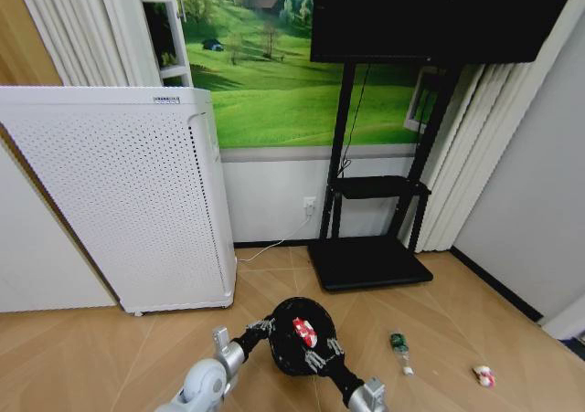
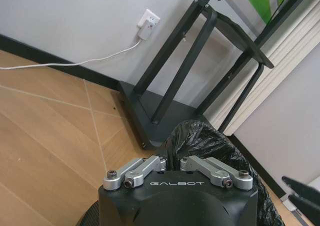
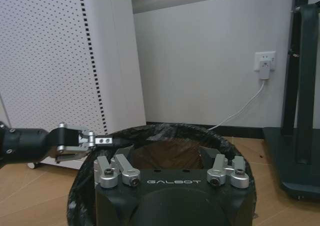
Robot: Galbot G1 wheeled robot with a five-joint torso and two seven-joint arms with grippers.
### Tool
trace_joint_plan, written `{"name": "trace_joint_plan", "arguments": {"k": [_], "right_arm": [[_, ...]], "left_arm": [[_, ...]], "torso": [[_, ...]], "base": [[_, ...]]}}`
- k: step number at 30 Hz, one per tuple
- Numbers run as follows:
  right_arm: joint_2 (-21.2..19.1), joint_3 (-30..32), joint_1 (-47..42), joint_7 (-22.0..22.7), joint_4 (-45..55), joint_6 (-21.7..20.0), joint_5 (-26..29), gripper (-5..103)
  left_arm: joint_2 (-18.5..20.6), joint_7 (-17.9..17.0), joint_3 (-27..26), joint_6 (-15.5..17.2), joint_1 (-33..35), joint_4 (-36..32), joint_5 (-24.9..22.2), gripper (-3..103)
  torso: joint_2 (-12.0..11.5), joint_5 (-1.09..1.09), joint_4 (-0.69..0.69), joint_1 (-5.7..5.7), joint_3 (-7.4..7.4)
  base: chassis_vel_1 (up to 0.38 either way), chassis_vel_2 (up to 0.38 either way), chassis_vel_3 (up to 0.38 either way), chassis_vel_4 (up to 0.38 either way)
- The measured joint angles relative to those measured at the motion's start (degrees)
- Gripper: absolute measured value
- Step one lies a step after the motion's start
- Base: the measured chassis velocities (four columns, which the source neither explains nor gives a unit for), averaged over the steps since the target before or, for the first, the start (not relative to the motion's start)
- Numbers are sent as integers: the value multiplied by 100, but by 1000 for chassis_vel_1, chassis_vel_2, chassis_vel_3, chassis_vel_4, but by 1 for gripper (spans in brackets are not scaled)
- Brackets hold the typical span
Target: Pick up the trash bin and place the garbage on the floor into it.
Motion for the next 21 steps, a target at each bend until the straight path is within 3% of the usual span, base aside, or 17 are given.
{"name": "trace_joint_plan", "arguments": {"k": [4, 8, 10, 11, 12, 14, 21], "right_arm": [[99, 105, -25, 85, 49, 154, 144, 91], [163, 181, -16, 96, 75, 184, 262, 97], [227, 449, 46, 237, 137, 128, 639, 100], [157, 649, 74, 297, 147, 9, 749, 100], [157, 649, 74, 297, 147, 9, 749, 100], [130, 777, 83, 306, 154, -41, 825, 100], [114, 858, -10, 303, 168, -31, 783, 100]], "left_arm": [[-139, -84, -240, -22, 228, -66, 190, 7], [-212, -139, -406, -24, 340, -120, 243, 7], [-343, -251, -970, -22, 667, -332, 262, 7], [-342, -259, -1579, -14, 1006, -533, 242, 7], [-342, -259, -1579, -14, 1006, -533, 242, 7], [-328, -178, -2294, -13, 1451, -733, 161, 7], [-511, -110, -2960, -16, 1960, -963, 135, 7]], "torso": [[0, -1, -2, 0, 0], [0, 0, -2, 0, 0], [0, -1, 1, 0, 0], [0, 0, 2, 0, 0], [0, 0, 2, 0, 0], [0, 0, 2, 0, 0], [0, -1, 1, 0, 0]], "base": [[0, 0, 0, 0], [0, 0, 0, 0], [0, 0, 0, 0], [0, 0, 0, 0], [0, 0, 0, 0], [0, 0, 0, 0], [-49, -46, 44, 29]]}}
